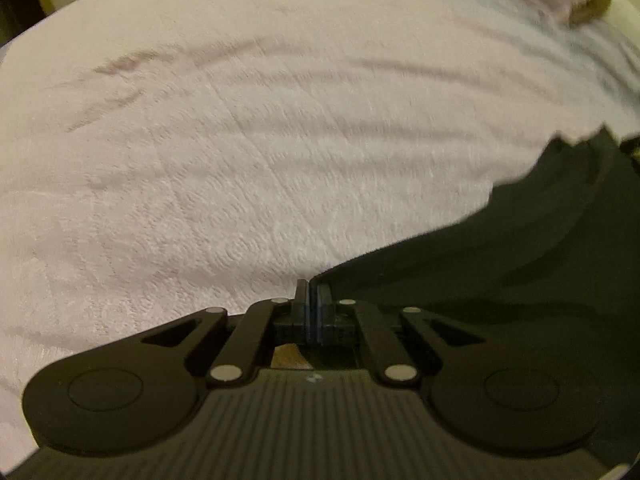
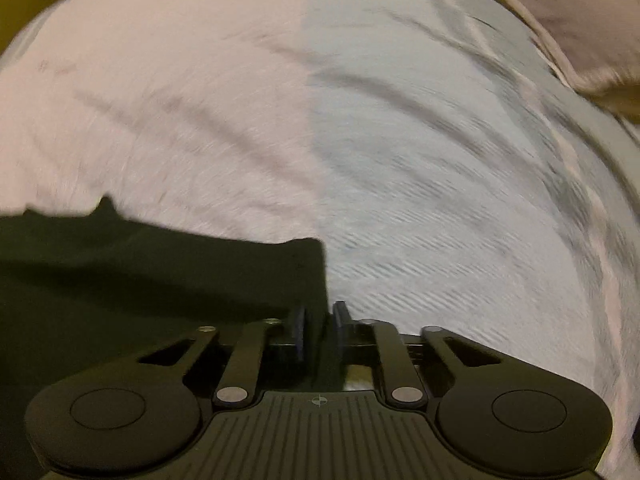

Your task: Fold clothes

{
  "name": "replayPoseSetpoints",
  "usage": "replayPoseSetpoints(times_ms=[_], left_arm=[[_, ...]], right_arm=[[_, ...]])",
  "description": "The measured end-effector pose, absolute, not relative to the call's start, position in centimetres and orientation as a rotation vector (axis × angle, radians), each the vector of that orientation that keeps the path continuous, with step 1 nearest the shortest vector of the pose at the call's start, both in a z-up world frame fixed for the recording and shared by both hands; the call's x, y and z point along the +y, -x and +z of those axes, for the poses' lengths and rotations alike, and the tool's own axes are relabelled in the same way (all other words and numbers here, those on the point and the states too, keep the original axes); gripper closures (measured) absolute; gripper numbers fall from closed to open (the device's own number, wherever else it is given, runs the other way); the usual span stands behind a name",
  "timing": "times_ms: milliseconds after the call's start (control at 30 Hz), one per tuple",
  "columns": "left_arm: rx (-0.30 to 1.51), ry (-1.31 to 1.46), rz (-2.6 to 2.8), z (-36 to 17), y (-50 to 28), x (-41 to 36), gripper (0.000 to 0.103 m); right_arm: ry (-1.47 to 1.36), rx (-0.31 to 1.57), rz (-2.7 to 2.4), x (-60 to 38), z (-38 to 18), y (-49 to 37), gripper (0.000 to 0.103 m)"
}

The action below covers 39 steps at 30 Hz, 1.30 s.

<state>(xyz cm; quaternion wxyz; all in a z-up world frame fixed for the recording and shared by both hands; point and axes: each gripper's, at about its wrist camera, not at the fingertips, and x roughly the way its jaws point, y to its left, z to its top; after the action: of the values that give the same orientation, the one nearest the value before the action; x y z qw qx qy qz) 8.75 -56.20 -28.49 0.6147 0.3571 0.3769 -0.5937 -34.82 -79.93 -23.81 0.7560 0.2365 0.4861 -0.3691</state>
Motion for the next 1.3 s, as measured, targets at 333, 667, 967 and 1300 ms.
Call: replayPoseSetpoints(times_ms=[333,667,967,1300], left_arm=[[0.898,-0.829,-1.318,-28.7,-9.0,-56.1,0.101],[0.813,-0.913,-1.275,-28.9,-8.6,-54.9,0.101],[0.818,-0.875,-1.268,-29.0,-8.8,-54.5,0.099],[0.865,-0.890,-1.442,-28.4,-6.6,-54.9,0.097]], right_arm=[[-0.386,0.986,-0.767,-78.7,-21.0,34.1,0.057],[-0.321,1.028,-0.403,-75.4,-23.8,26.3,0.035],[-0.253,1.027,-0.499,-76.1,-24.7,24.7,0.046],[-0.365,1.015,-0.191,-74.1,-24.9,22.1,0.046]])
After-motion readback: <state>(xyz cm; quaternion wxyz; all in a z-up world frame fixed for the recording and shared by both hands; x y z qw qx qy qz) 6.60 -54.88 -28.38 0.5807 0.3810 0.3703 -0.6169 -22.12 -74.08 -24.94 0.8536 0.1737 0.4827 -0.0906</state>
